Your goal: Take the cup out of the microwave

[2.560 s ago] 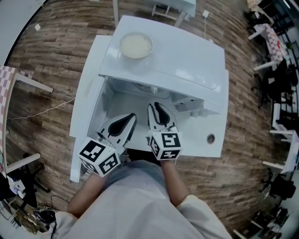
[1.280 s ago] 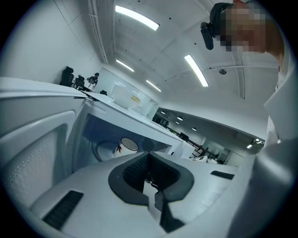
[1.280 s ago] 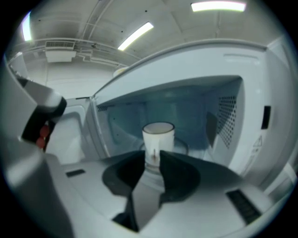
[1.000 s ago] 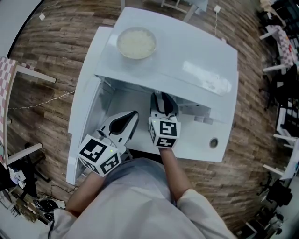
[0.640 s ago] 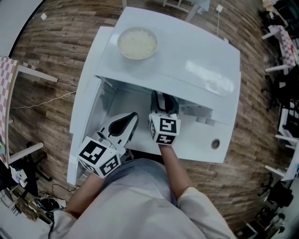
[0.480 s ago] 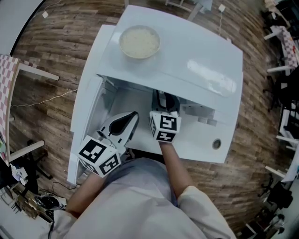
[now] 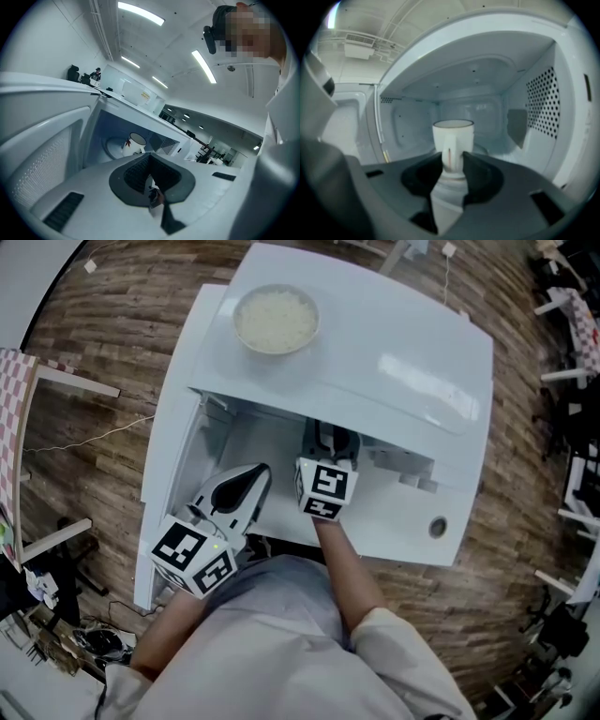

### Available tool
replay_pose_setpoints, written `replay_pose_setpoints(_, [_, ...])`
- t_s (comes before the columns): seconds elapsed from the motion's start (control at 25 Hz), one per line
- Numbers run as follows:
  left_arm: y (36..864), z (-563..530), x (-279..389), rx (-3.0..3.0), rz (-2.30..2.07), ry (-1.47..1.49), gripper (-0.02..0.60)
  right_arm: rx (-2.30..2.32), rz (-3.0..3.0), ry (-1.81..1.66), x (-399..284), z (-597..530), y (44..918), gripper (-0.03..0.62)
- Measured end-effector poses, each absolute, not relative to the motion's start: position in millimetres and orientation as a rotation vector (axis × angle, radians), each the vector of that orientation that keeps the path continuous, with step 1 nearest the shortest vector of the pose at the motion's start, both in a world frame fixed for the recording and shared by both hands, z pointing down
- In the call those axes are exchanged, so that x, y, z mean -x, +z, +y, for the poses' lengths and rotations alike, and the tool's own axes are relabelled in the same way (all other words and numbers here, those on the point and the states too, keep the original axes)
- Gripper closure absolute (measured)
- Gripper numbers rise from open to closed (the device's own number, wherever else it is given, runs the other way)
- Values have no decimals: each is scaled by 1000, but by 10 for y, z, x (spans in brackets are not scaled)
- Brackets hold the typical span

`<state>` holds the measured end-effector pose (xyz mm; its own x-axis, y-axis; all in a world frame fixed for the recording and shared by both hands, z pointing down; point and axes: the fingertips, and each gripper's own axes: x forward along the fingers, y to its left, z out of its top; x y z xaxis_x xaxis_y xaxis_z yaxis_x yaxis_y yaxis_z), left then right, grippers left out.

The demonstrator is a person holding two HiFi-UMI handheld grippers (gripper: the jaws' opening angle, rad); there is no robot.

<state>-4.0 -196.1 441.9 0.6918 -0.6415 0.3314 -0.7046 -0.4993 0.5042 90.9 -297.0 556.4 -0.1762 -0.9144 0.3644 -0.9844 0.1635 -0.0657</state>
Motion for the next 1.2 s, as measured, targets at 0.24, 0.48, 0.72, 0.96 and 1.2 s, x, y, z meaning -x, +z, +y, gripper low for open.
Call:
replay_pose_setpoints(0.24, [4433,-1940,28,-2282,-1019,151,571,-1868,-2210,393,-909,-2980,5537,464])
replay_pose_setpoints(0.48, [4432,-1905,18,-2278,-1015,157,571,-1891,-2212,360,-897,-2982,5488,503])
replay_pose_setpoints(0.72, [4421,-1879,22,-2279,-1012,165,571,-1899,-2210,356,-896,-2987,5477,507])
replay_pose_setpoints(0.96, [4423,-1876,35,-2278,-1012,167,572,-1901,-2212,346,-892,-2985,5474,510])
replay_pose_setpoints(1.2, [4443,-1868,44,-2274,-1009,167,571,-1894,-2220,348,-904,-2986,5489,511])
